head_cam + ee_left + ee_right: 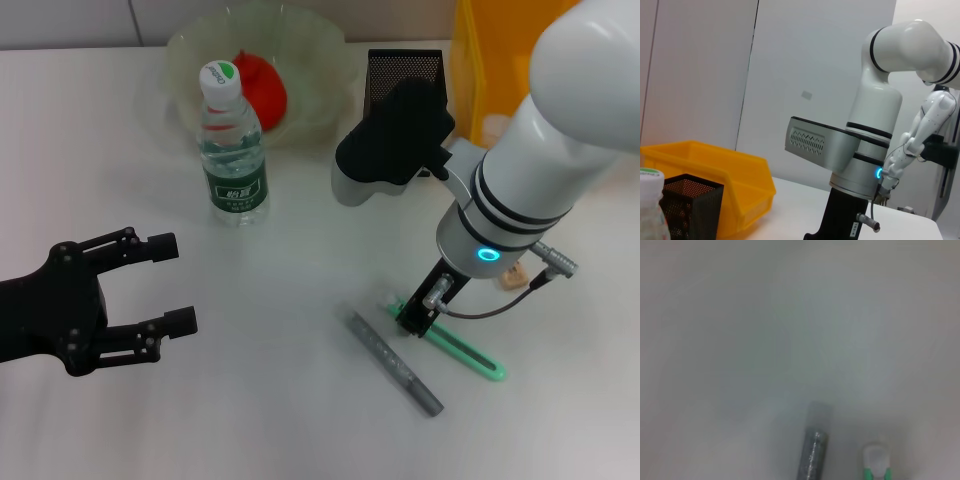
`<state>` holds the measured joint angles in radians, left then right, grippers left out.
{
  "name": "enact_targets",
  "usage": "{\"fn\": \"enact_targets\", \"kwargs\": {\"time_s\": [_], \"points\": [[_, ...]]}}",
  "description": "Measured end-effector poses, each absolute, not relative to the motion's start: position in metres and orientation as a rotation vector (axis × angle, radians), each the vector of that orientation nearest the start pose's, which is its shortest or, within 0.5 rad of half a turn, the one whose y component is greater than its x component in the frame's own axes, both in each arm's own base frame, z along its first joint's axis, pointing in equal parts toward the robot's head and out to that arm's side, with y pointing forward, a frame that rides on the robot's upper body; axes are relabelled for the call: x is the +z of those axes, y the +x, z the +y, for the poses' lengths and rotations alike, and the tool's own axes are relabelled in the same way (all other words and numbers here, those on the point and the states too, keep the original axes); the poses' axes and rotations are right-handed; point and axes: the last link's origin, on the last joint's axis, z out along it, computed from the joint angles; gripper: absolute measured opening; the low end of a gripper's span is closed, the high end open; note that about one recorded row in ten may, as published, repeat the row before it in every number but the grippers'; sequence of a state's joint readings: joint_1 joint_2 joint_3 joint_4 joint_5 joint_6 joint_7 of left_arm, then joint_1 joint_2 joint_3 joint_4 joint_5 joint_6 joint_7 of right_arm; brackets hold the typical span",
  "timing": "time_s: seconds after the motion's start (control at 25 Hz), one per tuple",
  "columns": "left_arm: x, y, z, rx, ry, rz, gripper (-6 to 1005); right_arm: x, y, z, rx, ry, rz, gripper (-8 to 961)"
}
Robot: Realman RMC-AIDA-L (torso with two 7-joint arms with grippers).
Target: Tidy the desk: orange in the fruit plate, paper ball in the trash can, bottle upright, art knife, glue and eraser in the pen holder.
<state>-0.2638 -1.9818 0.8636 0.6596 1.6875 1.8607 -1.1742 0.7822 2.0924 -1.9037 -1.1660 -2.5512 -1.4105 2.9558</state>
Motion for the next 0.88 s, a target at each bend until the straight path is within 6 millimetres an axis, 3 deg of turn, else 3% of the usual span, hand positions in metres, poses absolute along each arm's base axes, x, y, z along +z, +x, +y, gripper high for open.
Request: {"fn": "enact_targets", "kwargs": {"time_s": [0.16,0.36,0.56,0.6,0.64,0.76,0.8,0.88], "points": [[0.038,-0.294,0.243,-0.998,-2.745,-0.423,829,-0.099,0.143,0.327,-0.799,-2.609,0.859,163],[0.038,-0.294,0.243,-0.999,-2.744,-0.423,829,-0.093,0.142,0.327,-0.771,-2.611,0.868,164],[0.037,-0.293,0.244,-1.0,-2.741,-0.421,830,-0.068,0.129,0.335,-0.611,-2.626,0.859,170],[0.036,-0.293,0.244,-0.999,-2.74,-0.423,830,-0.053,0.12,0.34,-0.51,-2.622,0.839,172],[0.036,-0.293,0.244,-0.998,-2.739,-0.425,830,-0.053,0.12,0.34,-0.51,-2.622,0.839,174],[0.036,-0.293,0.244,-0.998,-2.738,-0.428,830,-0.028,0.107,0.35,-0.348,-2.592,0.79,179],[0.034,-0.294,0.244,-1.002,-2.735,-0.439,830,-0.011,0.1,0.359,-0.229,-2.55,0.755,180],[0.033,-0.294,0.244,-1.005,-2.733,-0.444,830,-0.003,0.098,0.364,-0.166,-2.525,0.736,183]]}}
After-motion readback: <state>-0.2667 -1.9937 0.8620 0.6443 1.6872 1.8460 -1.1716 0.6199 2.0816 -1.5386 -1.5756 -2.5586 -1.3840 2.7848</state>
